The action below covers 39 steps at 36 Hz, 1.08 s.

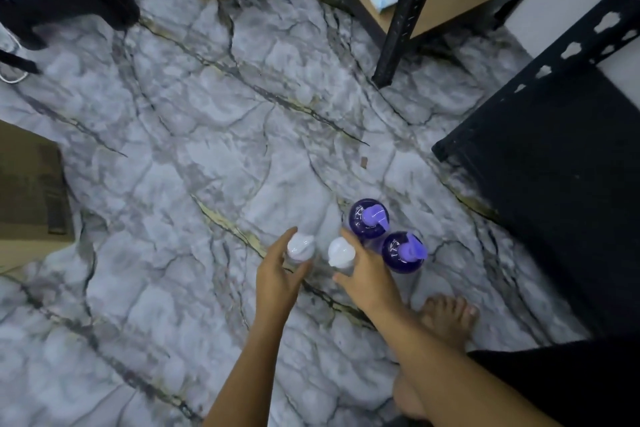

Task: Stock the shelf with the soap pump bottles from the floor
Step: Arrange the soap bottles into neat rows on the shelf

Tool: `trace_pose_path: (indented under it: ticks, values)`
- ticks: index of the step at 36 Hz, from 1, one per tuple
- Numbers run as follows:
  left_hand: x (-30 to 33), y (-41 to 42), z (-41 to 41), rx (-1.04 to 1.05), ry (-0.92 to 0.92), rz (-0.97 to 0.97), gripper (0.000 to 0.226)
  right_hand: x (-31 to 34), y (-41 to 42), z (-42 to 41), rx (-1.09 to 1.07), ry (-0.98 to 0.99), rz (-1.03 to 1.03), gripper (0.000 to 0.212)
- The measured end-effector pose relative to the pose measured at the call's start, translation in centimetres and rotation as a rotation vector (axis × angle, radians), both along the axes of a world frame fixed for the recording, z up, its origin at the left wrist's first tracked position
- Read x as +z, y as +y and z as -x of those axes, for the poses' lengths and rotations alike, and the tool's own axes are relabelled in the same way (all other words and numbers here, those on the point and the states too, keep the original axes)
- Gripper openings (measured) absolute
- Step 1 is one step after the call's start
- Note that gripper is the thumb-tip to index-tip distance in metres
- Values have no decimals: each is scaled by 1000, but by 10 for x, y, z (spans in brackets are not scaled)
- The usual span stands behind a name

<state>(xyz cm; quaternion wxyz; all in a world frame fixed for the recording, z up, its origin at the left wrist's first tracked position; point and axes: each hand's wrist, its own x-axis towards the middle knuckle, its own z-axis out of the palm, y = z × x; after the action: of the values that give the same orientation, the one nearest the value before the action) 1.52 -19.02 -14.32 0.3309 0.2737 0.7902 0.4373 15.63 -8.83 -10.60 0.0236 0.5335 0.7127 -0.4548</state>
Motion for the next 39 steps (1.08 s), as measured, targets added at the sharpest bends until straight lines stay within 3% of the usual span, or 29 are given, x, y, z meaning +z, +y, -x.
trace_pose_path:
  ticks: [7,18,25,32,35,39]
  values:
    - [-1,3,-4,25,-72,5,59,6,1,-1,79,-100,-126,63]
    - [6,2,-1,0,-103,13,58,46,0,-2,118,-104,-156,50]
    - [39,5,-1,-18,-10,-12,54,96,3,-13,154,-122,-217,47]
    - [78,7,12,-32,59,-50,35,147,-1,-14,89,1,-259,45]
    - [102,13,17,-70,124,-138,42,164,-4,-18,35,118,-248,57]
    - [143,25,18,-68,155,-246,51,190,-2,-27,-18,226,-279,53]
